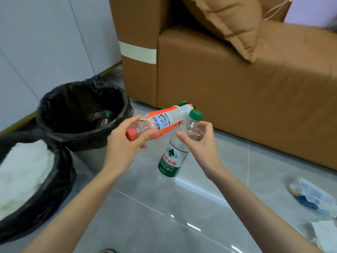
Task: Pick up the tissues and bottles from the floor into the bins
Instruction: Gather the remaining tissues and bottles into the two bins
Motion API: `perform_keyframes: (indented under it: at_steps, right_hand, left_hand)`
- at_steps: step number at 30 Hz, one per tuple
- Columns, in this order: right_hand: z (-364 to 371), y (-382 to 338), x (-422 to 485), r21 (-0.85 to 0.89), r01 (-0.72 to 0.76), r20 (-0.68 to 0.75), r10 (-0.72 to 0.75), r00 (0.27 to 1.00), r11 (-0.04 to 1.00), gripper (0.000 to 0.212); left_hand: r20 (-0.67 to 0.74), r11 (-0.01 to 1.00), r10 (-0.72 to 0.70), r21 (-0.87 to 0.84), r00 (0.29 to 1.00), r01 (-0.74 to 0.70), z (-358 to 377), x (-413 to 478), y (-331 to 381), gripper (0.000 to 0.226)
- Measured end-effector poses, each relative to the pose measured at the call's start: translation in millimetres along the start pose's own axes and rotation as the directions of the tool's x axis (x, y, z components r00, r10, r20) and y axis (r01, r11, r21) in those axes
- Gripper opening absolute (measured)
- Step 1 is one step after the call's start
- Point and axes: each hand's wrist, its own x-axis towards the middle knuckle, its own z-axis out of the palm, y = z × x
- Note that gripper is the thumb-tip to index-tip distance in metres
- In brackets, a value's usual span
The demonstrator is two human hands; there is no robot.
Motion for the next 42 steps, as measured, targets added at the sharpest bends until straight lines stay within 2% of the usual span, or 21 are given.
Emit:
perform_keyframes:
  at_steps: [3, 5, 8, 12, 15, 19, 23, 25, 28, 31, 33, 35, 39, 42]
  right_hand:
    - [27.3, -38.3, 12.0, 0.034, 0.132, -0.025, -0.132, 0.991, 0.991, 0.050]
    - [40.5, -66.4, 21.4, 0.123, 0.161, -0.055, -0.155, 0.986, 0.979, 0.050]
    - [64.6, -105.3, 37.8, 0.296, 0.153, -0.057, -0.142, 0.988, 0.943, 0.051]
    - [104.7, -132.5, 51.8, 0.398, 0.177, -0.040, -0.176, 0.984, 0.900, 0.056]
    - [134.8, -129.0, 54.1, 0.285, 0.237, -0.006, -0.246, 0.969, 0.929, 0.057]
    - [173.0, -112.8, 50.0, 0.068, 0.301, 0.150, -0.308, 0.939, 0.951, 0.055]
    - [197.8, -89.9, 51.0, -0.208, 0.395, 0.249, -0.342, 0.906, 0.895, 0.051]
    - [205.8, -79.5, 51.4, -0.330, 0.413, 0.294, -0.323, 0.900, 0.849, 0.052]
    - [212.0, -66.9, 55.0, -0.522, 0.425, 0.297, -0.309, 0.903, 0.739, 0.051]
    - [213.5, -67.2, 58.9, -0.639, 0.402, 0.272, -0.297, 0.916, 0.656, 0.051]
    - [213.6, -68.8, 61.7, -0.668, 0.396, 0.272, -0.288, 0.918, 0.631, 0.052]
    - [213.8, -68.7, 63.5, -0.690, 0.396, 0.276, -0.285, 0.918, 0.607, 0.050]
    - [212.1, -69.0, 65.4, -0.688, 0.407, 0.304, -0.270, 0.914, 0.601, 0.038]
    - [207.8, -66.7, 71.8, -0.655, 0.397, 0.320, -0.240, 0.917, 0.643, 0.044]
  left_hand:
    - [-0.075, 0.994, 0.034, -0.099, 0.997, -0.041, -21.8, 13.3, 15.7, 0.049]
    - [-0.141, 0.989, 0.068, -0.120, 0.988, -0.086, -34.5, 20.9, 27.5, 0.050]
    - [-0.274, 0.983, 0.145, -0.066, 0.951, -0.169, -62.5, 31.7, 44.0, 0.049]
    - [-0.434, 0.973, 0.229, 0.087, 0.871, -0.212, -107.5, 41.7, 51.1, 0.051]
    - [-0.460, 0.959, 0.264, 0.217, 0.848, -0.181, -135.7, 43.9, 45.3, 0.049]
    - [-0.414, 0.904, 0.339, 0.392, 0.845, -0.170, -166.9, 46.0, 28.6, 0.037]
    - [-0.339, 0.829, 0.385, 0.536, 0.858, -0.160, -178.5, 52.0, 13.9, 0.028]
    - [-0.257, 0.788, 0.347, 0.601, 0.902, -0.132, -181.5, 61.3, 4.3, 0.029]
    - [-0.138, 0.695, 0.204, 0.718, 0.969, -0.044, -179.6, 77.4, -9.3, 0.030]
    - [-0.036, 0.580, 0.089, 0.814, 0.995, -0.022, -167.4, 84.9, -16.2, 0.035]
    - [0.004, 0.548, 0.085, 0.835, 0.996, -0.050, -160.5, 89.4, -19.7, 0.038]
    - [0.015, 0.575, 0.091, 0.815, 0.996, -0.065, -158.1, 97.5, -22.9, 0.043]
    - [-0.036, 0.711, 0.046, 0.703, 0.998, -0.007, -157.5, 116.1, -26.0, 0.054]
    - [-0.070, 0.787, 0.062, 0.617, 0.996, -0.006, -151.3, 118.7, -26.5, 0.056]
